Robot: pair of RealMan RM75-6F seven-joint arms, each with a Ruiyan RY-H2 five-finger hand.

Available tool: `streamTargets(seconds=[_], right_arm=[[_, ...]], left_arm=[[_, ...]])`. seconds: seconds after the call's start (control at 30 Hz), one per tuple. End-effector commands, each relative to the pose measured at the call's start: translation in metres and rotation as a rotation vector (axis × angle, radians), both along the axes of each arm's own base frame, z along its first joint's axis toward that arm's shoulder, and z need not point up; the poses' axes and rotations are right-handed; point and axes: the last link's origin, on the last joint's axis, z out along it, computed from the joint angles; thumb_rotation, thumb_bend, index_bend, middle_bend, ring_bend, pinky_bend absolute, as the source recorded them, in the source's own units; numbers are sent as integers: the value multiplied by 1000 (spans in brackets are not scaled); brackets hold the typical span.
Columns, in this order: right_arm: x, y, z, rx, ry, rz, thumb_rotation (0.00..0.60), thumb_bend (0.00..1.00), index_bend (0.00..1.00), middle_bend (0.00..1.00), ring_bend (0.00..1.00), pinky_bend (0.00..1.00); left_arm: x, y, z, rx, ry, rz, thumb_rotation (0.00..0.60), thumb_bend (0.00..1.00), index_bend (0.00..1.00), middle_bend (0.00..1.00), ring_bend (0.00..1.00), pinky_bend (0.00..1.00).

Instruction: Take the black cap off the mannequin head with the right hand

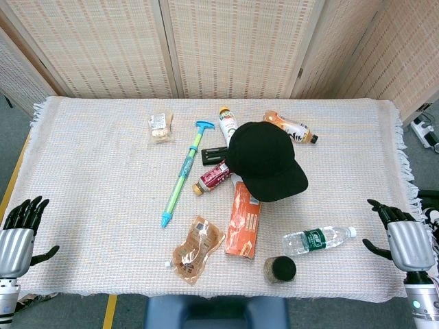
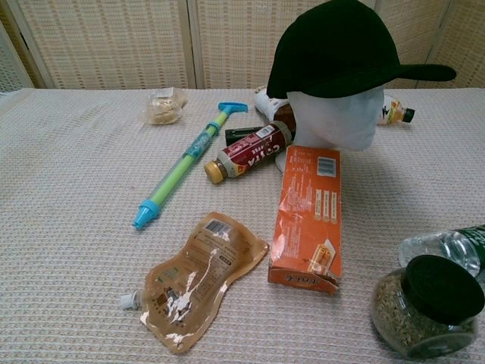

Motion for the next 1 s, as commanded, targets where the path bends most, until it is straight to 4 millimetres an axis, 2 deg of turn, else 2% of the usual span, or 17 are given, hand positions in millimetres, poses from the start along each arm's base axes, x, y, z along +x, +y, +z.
streamTargets(seconds=[0.03, 0.57, 0.73, 0.8, 1.0], right_arm=[[0, 0, -1, 3, 0, -3, 600, 83, 192, 315, 315, 440], [-1, 0, -3, 4, -9, 8, 600, 85, 212, 343, 358, 488], [6, -10, -2, -10, -12, 60, 600, 83, 241, 367, 441, 625], [11, -16, -1, -14, -12, 91, 600, 85, 253, 377, 507, 708], [40, -50, 4, -16, -5, 236, 600, 118, 301, 400, 713, 914]], left_arm=[[0, 0, -1, -2, 1, 0, 600, 116, 78, 96, 61, 150], [1, 1, 0, -8, 1, -9, 600, 118, 79, 96, 61, 150], [3, 2, 0, -11, 1, -16, 600, 116, 79, 96, 60, 150], [4, 2, 0, -15, 2, -17, 600, 116, 80, 97, 61, 150], [7, 4, 0, -22, 1, -27, 600, 116, 80, 96, 60, 150]])
